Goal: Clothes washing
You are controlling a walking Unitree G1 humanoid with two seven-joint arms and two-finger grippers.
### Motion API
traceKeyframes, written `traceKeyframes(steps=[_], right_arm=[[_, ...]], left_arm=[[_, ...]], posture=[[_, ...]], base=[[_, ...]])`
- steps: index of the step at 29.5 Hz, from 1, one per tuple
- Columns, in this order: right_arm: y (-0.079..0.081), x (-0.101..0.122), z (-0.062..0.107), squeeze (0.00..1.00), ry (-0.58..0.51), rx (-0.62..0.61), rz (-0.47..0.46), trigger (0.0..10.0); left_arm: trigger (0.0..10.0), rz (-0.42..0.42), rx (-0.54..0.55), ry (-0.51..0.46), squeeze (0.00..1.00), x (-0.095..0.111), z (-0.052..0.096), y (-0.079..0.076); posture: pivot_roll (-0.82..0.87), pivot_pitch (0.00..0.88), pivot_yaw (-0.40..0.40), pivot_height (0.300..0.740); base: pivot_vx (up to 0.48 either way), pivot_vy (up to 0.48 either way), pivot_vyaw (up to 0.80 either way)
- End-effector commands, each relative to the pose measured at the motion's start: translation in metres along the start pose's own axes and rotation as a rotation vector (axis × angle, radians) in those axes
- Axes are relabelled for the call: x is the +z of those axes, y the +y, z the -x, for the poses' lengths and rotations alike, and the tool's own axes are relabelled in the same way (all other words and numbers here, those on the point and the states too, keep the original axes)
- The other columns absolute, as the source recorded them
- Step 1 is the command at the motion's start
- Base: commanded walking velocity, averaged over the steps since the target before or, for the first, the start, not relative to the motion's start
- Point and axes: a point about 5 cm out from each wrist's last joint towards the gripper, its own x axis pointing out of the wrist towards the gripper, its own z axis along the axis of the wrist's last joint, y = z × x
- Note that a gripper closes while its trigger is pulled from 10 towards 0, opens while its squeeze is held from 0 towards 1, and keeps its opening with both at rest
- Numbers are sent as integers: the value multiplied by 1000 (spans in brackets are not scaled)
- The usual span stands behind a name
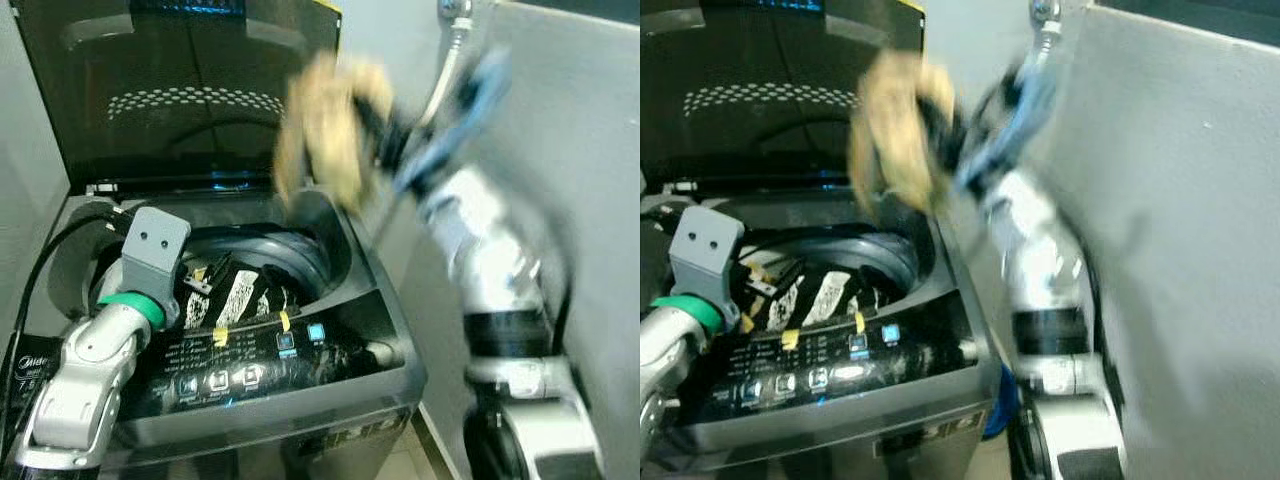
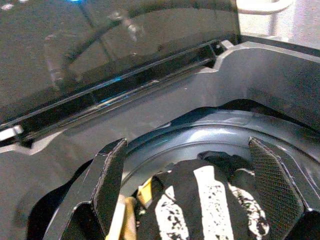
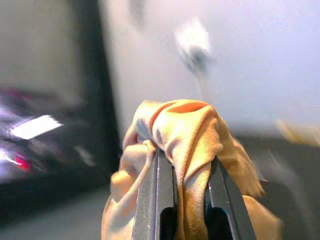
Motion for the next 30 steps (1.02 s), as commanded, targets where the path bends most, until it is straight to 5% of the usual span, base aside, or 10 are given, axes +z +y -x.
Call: traceKeyframes(steps=[1,5,8,9,10,11,14,17,30], right_arm=[[-6,0,5,0,-21,-36,-81,10000],[9,18,-7,0,-119,44,-233,10000],[9,-2,-2,0,9,74,-187,10000],[8,-22,6,0,132,91,-140,10000],[8,-22,6,0,132,91,-140,10000],[2,-65,29,0,380,132,-44,10000],[0,-84,42,0,492,155,2,10000],[-9,-129,77,0,735,140,105,10000],[3,-151,82,0,793,203,156,10000]], left_arm=[[10000,-4,0,17,0,-2,2,0],[10000,1,-3,18,0,-3,4,-2],[10000,1,-12,23,0,-3,5,-4],[10000,-6,-14,24,0,-2,5,-3],[10000,-6,-14,24,0,-2,5,-3],[10000,-22,-19,32,0,-1,5,-2],[10000,-28,-21,35,0,0,5,-1],[10000,-29,-37,39,0,3,7,-1],[10000,-38,-138,126,0,-3,14,-8]], posture=[[36,19,-3,740],[37,21,-5,740],[37,21,-5,740],[38,21,-7,740],[38,21,-7,740],[38,22,-9,740],[38,22,-9,740],[43,23,-13,740],[45,23,-24,740]], base=[[0,0,0],[0,0,0],[0,0,0],[0,0,0],[0,0,0],[0,0,0],[0,0,0],[0,0,0],[0,0,0]])
